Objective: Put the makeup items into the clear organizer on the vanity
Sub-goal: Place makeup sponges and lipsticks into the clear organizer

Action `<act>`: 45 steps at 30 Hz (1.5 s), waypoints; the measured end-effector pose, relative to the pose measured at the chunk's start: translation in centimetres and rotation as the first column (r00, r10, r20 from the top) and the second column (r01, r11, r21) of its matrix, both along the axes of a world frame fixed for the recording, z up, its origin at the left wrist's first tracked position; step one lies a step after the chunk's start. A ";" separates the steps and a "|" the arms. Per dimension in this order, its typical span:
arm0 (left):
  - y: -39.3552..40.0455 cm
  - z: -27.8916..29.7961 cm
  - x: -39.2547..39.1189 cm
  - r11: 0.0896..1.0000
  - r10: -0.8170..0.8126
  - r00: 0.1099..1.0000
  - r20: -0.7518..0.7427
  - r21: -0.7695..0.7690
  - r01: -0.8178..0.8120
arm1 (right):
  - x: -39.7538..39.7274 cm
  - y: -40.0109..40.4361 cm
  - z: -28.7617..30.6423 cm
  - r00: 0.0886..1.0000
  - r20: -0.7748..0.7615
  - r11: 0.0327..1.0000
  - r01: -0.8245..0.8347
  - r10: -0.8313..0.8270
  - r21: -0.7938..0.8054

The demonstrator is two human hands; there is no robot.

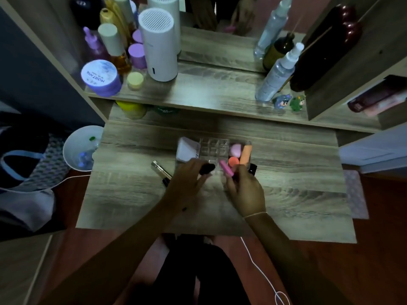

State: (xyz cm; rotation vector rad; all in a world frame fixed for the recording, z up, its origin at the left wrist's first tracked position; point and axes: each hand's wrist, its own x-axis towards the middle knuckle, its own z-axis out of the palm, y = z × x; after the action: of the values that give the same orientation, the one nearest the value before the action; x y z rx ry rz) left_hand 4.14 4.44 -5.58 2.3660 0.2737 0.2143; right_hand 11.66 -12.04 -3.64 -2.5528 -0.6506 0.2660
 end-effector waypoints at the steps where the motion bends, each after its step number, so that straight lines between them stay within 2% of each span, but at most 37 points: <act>1: 0.5 0.4 0.8 0.998 0.049 0.998 0.029 -0.048 -0.047 | 0.5 0.6 0.3 1.000 -0.020 0.999 0.021 -0.020 0.036; 6: 2.4 1.6 4.6 0.983 0.167 0.975 0.146 -0.101 -0.153 | 3.4 3.9 1.4 0.985 -0.089 0.970 0.162 -0.148 0.180; 10: 3.1 1.3 6.1 0.982 0.167 0.980 0.105 -0.112 -0.155 | 4.7 5.0 1.0 0.986 -0.081 0.969 0.160 -0.147 0.188; 14: 3.2 0.5 6.4 0.983 0.164 0.985 0.056 -0.096 -0.158 | 5.4 5.4 0.5 0.992 -0.044 0.985 0.123 -0.119 0.123; 26: 3.1 0.7 6.7 0.989 0.138 0.990 -0.012 -0.057 -0.139 | 6.8 7.8 0.0 0.981 -0.165 0.986 0.121 -0.101 0.116; 33: 3.1 0.3 7.2 0.982 0.159 0.983 -0.097 0.121 -0.147 | 7.0 7.7 -0.5 0.969 -0.215 0.979 0.151 -0.120 0.135; 45: 3.2 0.3 6.1 0.980 0.178 0.982 -0.054 0.102 -0.172 | 6.7 6.9 0.4 0.973 -0.204 0.971 0.150 -0.111 0.186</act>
State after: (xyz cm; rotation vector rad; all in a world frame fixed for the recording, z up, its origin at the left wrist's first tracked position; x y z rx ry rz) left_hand 10.27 7.61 -5.24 2.4479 0.5142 0.2416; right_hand 18.36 -5.14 -3.22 -2.3287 -0.4112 0.3760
